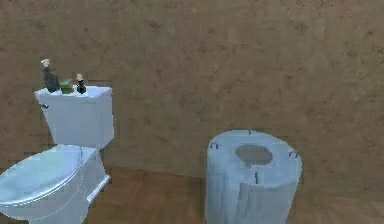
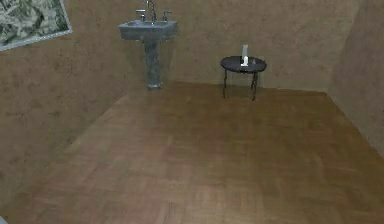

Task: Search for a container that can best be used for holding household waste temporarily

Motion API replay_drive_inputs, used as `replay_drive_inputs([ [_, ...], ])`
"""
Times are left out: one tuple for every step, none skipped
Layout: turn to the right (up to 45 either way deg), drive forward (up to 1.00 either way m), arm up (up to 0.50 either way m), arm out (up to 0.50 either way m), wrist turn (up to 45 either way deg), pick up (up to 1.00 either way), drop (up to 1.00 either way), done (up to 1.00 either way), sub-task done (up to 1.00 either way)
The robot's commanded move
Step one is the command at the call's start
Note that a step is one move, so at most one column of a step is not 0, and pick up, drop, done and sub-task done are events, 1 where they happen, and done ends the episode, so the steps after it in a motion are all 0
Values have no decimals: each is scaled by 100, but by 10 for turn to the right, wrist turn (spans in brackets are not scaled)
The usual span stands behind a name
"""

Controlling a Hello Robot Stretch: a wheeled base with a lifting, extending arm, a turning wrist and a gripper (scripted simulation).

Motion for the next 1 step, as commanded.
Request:
replay_drive_inputs([
  [180,0,0,0,0,0,0,0,0],
])
